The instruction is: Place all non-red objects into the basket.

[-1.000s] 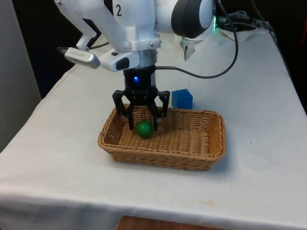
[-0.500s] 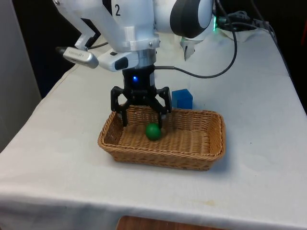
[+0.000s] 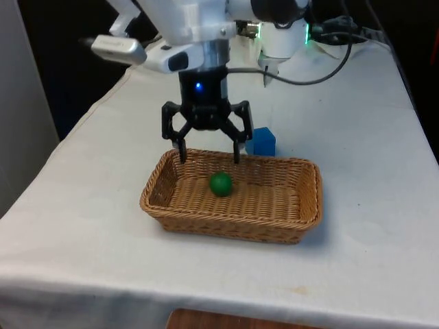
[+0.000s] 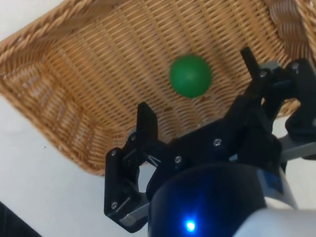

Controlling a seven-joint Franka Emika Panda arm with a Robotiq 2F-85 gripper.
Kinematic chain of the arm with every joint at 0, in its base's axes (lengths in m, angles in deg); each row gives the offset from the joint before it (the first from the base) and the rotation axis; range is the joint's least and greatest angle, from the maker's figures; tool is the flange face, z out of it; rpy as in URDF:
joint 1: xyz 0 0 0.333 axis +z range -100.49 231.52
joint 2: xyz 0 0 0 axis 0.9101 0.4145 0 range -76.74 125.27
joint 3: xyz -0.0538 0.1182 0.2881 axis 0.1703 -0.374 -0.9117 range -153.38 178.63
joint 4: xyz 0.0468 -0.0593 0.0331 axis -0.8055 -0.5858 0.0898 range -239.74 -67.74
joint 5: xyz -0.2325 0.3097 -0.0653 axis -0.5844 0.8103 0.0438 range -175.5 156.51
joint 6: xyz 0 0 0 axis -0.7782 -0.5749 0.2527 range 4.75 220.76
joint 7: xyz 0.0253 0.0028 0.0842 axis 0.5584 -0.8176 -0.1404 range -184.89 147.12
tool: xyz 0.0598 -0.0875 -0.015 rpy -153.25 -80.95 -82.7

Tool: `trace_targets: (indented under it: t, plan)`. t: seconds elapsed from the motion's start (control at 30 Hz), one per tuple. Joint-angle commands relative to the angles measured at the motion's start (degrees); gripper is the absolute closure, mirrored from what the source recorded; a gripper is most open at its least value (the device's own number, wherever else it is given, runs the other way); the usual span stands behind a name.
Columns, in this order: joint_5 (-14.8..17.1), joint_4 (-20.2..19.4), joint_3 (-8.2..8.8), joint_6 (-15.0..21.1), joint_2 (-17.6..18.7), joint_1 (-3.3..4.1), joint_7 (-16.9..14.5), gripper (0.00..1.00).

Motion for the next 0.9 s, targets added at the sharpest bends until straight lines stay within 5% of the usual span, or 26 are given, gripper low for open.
trace_targets:
  t: [0.0,0.23,0.27,0.3,0.47,0.5,0.53,0.73,0.77,0.8,0.87]
  plan:
    - [-0.92,-0.8,0.69,-0.34,-0.97,0.86,0.86,0.0]
    - [-4.76,-3.27,0.57,-1.03,-5.33,2.69,3.44,0.0]
    - [-4.3,-2.86,0.0,-0.74,-4.98,2.06,2.98,0.0]
    - [-5.21,-3.55,0.57,-1.15,-5.9,2.92,3.67,0.0]
    - [-8.14,-5.04,0.52,-2.12,-9.0,4.01,4.87,0.0]
    - [-7.28,-4.35,-0.06,-1.95,-8.25,3.21,4.35,0.0]
    - [-8.59,-5.21,0.52,-2.29,-9.51,4.13,4.98,0.0]
    - [-11.69,-6.13,0.34,-3.72,-12.55,4.93,5.56,0.0]
    - [-10.89,-5.73,-0.11,-3.44,-11.97,4.35,5.1,0.0]
    - [-12.09,-6.13,0.34,-4.07,-12.95,5.04,5.5,0.0]
    - [-12.78,-6.19,0.29,-4.47,-13.64,5.21,5.5,0.0]
